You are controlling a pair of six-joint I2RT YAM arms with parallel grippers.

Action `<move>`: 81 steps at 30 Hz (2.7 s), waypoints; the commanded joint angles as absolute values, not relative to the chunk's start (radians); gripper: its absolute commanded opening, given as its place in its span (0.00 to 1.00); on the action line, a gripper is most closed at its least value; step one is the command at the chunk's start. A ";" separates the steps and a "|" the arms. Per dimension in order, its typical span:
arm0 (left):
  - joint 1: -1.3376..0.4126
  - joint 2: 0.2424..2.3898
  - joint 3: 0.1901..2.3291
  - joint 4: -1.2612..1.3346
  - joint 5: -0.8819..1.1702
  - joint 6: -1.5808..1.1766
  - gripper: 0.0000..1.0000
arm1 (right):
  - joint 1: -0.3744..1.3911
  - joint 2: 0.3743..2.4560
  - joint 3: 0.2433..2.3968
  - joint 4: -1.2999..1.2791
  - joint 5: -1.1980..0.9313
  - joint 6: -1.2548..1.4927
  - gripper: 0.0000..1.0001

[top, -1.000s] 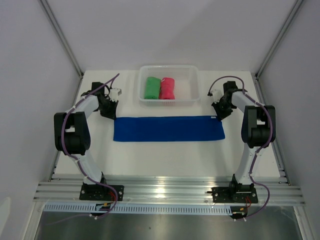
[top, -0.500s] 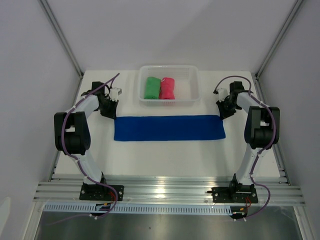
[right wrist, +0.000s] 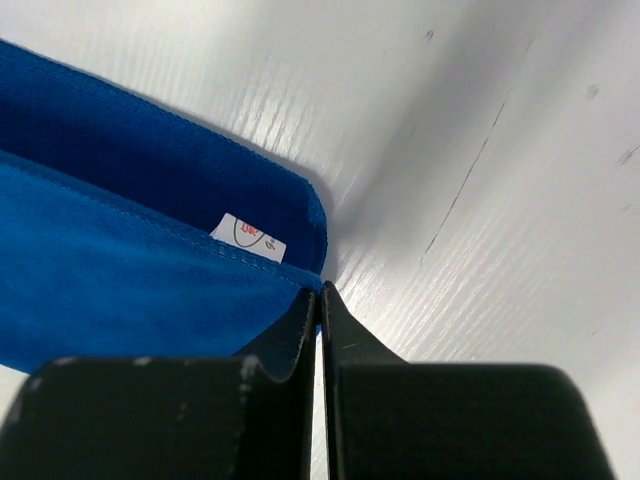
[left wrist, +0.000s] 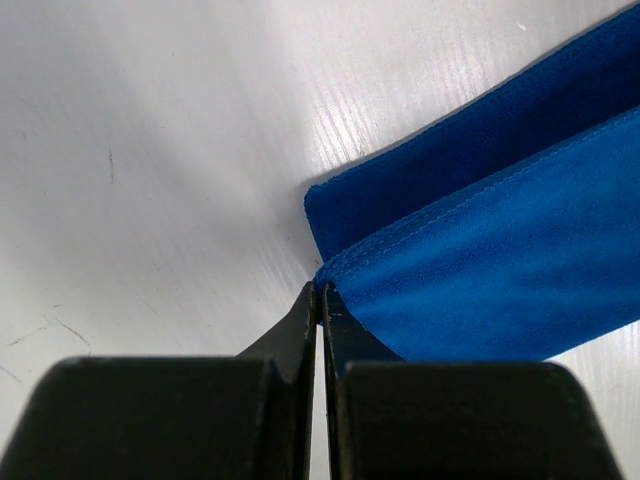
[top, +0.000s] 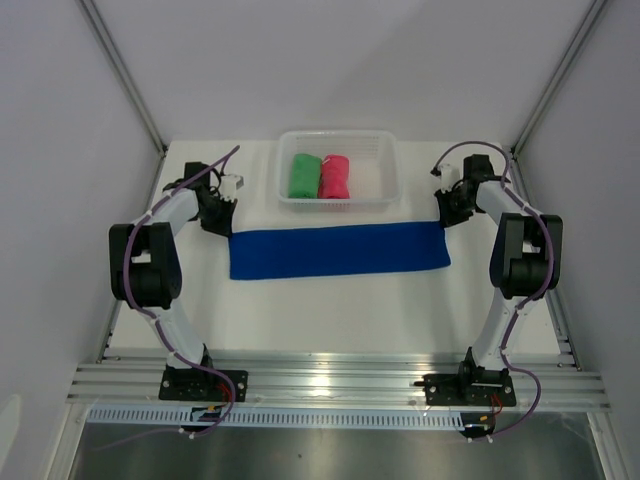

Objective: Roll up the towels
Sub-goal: Fold the towel

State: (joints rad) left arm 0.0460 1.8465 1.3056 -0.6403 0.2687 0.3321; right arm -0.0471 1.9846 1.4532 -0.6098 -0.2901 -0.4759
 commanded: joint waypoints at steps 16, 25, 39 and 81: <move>0.034 1.910 1.394 -0.634 0.164 0.268 0.28 | -0.066 2.051 1.536 -0.531 -0.224 -0.293 0.35; 0.032 1.852 1.411 -0.660 0.121 0.250 0.42 | -0.117 1.889 1.451 -0.459 -0.206 -0.184 0.37; -0.169 1.683 1.118 -0.765 0.143 0.287 0.26 | 0.044 1.632 1.007 -0.266 -0.356 0.166 0.00; -0.167 1.740 1.072 -0.796 0.080 0.385 0.31 | -0.152 1.554 0.766 -0.192 -0.201 0.606 0.56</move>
